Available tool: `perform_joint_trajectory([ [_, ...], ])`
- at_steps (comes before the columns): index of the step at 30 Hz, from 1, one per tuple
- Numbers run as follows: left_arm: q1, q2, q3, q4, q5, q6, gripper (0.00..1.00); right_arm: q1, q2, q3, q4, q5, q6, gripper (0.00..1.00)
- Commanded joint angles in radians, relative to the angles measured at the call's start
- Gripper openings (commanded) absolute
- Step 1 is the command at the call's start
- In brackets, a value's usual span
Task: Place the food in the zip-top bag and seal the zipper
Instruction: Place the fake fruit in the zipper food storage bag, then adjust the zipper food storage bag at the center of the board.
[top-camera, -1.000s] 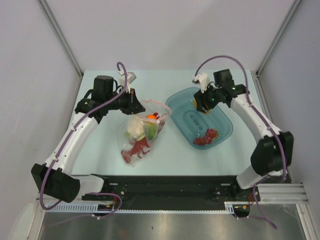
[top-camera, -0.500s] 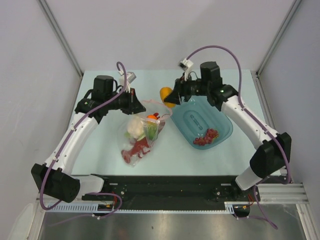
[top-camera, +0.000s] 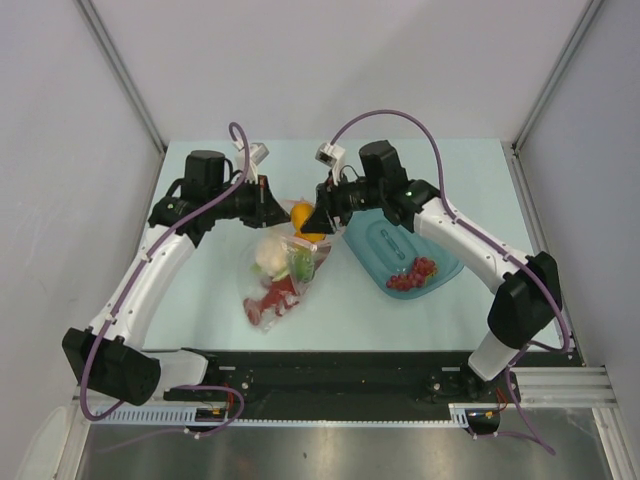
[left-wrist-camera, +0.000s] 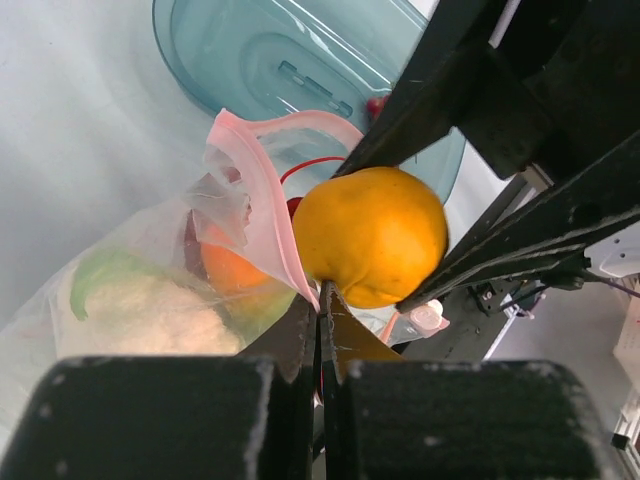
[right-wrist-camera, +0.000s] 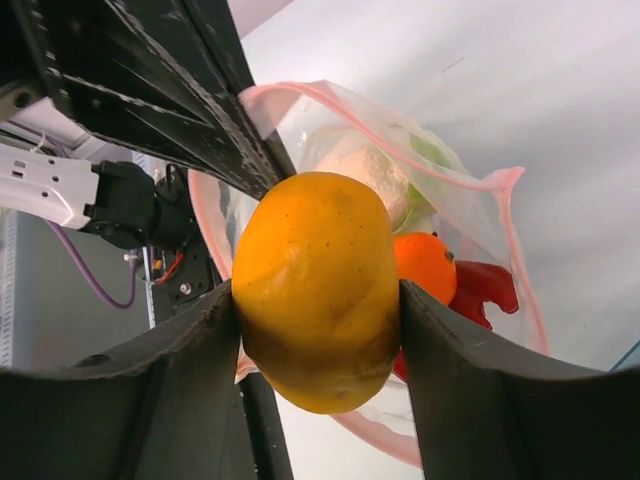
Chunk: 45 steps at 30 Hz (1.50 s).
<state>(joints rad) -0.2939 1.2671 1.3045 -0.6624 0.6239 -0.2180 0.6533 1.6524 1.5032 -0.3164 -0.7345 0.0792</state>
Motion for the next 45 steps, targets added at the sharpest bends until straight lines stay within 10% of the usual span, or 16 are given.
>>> perform_joint_trajectory([
  [1, -0.004, -0.051, 0.015, 0.115, 0.048, -0.044, 0.00, 0.028, 0.001, 0.014, -0.009, -0.019, 0.001, 0.71],
  [7, -0.004, -0.069, -0.010, 0.145, 0.079, -0.067, 0.00, 0.017, -0.029, 0.020, -0.053, 0.004, -0.028, 1.00],
  [19, -0.004, -0.098, -0.016, 0.130, 0.065, -0.052, 0.00, -0.251, -0.166, 0.019, -0.231, 0.089, -0.033, 0.91],
  [31, -0.004, -0.118, -0.020, 0.113, 0.060, -0.037, 0.00, -0.198, -0.060, -0.040, -0.243, 0.024, -0.015, 0.70],
  [33, -0.004, -0.129, -0.025, 0.112, 0.053, -0.037, 0.00, -0.182, -0.046, -0.040, -0.257, 0.009, -0.021, 0.60],
  [37, -0.004, -0.146, -0.034, 0.090, 0.033, -0.018, 0.00, -0.156, -0.045, -0.035, -0.260, -0.067, -0.026, 0.00],
  [45, -0.004, -0.204, 0.094, -0.164, -0.118, 0.247, 0.00, -0.014, -0.147, 0.103, -0.133, -0.166, 0.149, 0.00],
])
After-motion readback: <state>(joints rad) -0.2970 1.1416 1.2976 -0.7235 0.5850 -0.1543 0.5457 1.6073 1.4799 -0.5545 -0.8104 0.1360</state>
